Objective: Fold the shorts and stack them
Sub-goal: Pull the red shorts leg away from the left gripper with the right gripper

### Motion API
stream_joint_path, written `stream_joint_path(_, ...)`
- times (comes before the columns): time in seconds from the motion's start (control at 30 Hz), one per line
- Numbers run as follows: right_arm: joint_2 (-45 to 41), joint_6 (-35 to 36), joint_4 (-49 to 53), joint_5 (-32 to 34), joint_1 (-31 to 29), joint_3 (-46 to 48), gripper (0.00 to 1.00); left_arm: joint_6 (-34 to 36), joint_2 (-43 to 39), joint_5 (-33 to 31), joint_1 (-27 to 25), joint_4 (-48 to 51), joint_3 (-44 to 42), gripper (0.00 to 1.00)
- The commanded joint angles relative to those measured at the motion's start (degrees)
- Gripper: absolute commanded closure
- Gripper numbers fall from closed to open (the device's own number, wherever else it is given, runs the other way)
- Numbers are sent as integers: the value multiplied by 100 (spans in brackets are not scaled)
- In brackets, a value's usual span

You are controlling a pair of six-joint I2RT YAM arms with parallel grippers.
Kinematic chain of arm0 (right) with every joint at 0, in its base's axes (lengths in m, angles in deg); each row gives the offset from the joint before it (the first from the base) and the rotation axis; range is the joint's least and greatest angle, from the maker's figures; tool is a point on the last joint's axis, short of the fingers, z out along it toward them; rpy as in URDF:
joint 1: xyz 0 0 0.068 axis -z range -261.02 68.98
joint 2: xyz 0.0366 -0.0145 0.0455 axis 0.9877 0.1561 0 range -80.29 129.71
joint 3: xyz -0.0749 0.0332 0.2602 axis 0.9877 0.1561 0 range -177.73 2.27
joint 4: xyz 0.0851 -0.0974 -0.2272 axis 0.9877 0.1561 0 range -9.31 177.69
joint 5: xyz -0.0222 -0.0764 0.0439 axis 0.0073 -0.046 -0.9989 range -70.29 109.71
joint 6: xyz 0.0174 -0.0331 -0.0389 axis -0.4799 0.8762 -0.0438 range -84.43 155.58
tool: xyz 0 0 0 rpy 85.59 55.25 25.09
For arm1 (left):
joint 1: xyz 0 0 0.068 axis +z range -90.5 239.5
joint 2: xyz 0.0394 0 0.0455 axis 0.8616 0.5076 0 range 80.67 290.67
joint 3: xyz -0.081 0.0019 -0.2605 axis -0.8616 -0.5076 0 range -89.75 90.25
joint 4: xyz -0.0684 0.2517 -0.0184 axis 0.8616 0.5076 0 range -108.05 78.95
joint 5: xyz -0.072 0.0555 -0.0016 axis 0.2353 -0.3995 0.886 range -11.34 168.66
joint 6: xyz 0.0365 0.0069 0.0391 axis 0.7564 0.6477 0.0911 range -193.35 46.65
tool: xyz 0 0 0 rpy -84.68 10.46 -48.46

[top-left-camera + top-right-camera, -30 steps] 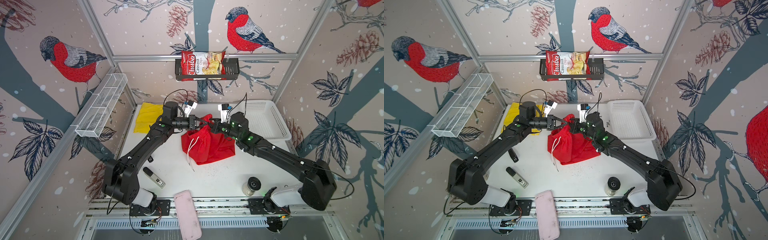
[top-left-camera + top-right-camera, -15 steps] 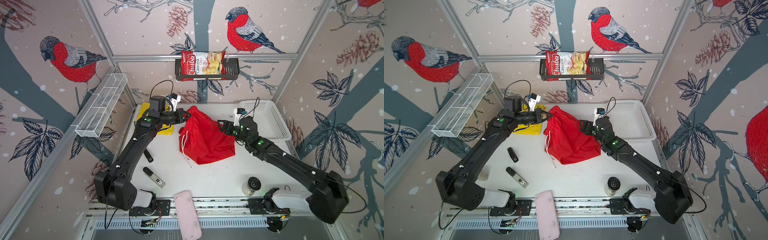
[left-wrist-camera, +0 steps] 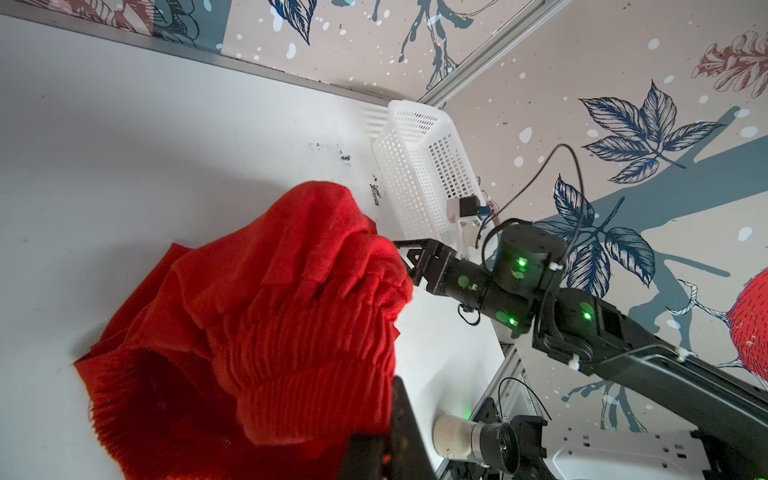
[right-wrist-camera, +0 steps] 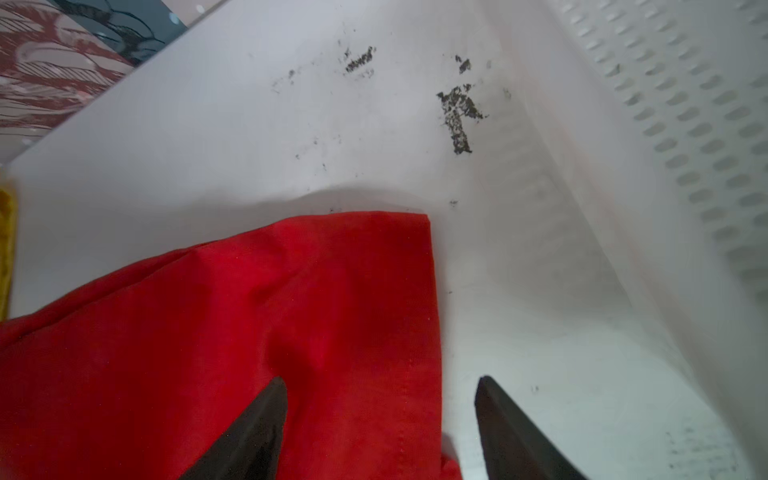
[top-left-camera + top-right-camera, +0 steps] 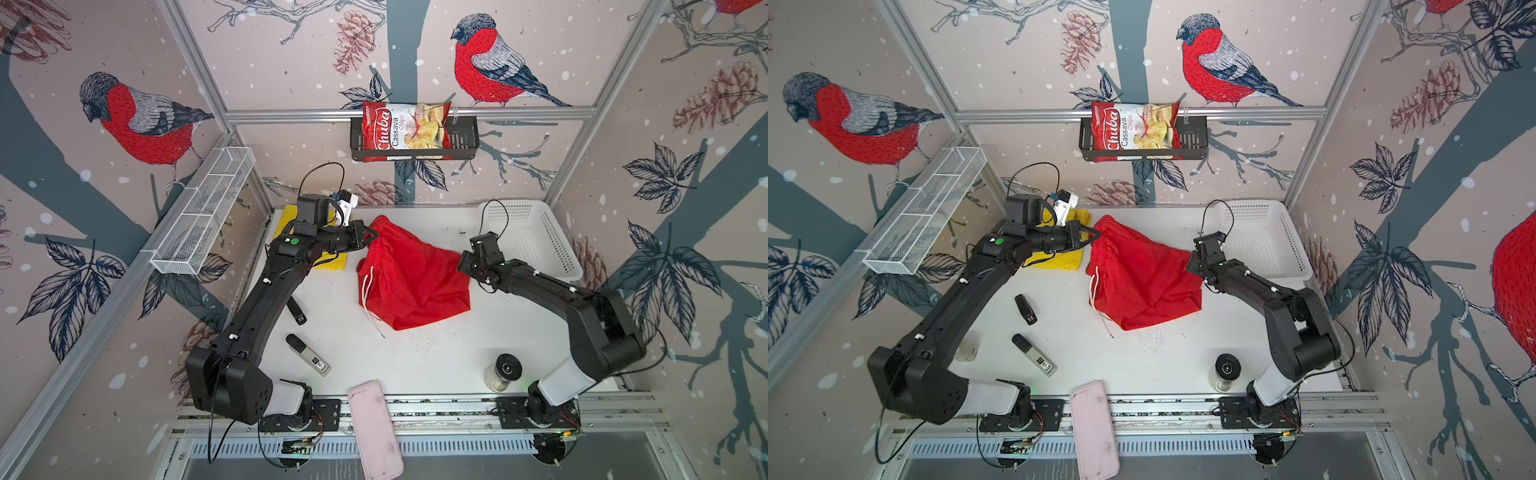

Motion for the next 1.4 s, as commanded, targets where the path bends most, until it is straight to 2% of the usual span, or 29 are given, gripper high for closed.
stream_joint_path(0.0,494,114,124,142,66,-344,24,164,-149,-184,51,120,-83,100)
stream_joint_path(0.27,1451,186,143,257,85,-1150,26,94,-506,-292,565,82,-473,100)
stream_joint_path(0.53,2069,65,145,190,61,-1749,27,32,-427,-147,607,-60,-642,100)
stream_joint_path(0.57,2121,57,99,172,45,-1769,30,30,-425,-136,614,-67,-652,100)
stream_joint_path(0.6,2152,74,-13,118,19,-1765,37,32,-429,-143,620,-65,-655,100)
stream_joint_path(0.73,2164,29,-391,-37,-12,-1675,83,25,-460,-196,625,-107,-705,100)
stream_joint_path(0.77,2120,24,-434,-33,-11,-1661,89,10,-451,-200,633,-119,-698,100)
stream_joint_path(0.83,1912,57,-548,1,-12,-1593,99,-25,-399,-153,658,-102,-623,100)
stream_joint_path(0.87,1795,97,-559,52,-5,-1583,100,-49,-362,-123,668,-94,-573,100)
stream_joint_path(1.07,626,362,-583,828,7,-1444,100,-174,-245,123,681,-84,-337,100)
stream_joint_path(1.37,-1780,712,-966,1933,72,-714,100,-531,-336,124,730,-324,169,100)
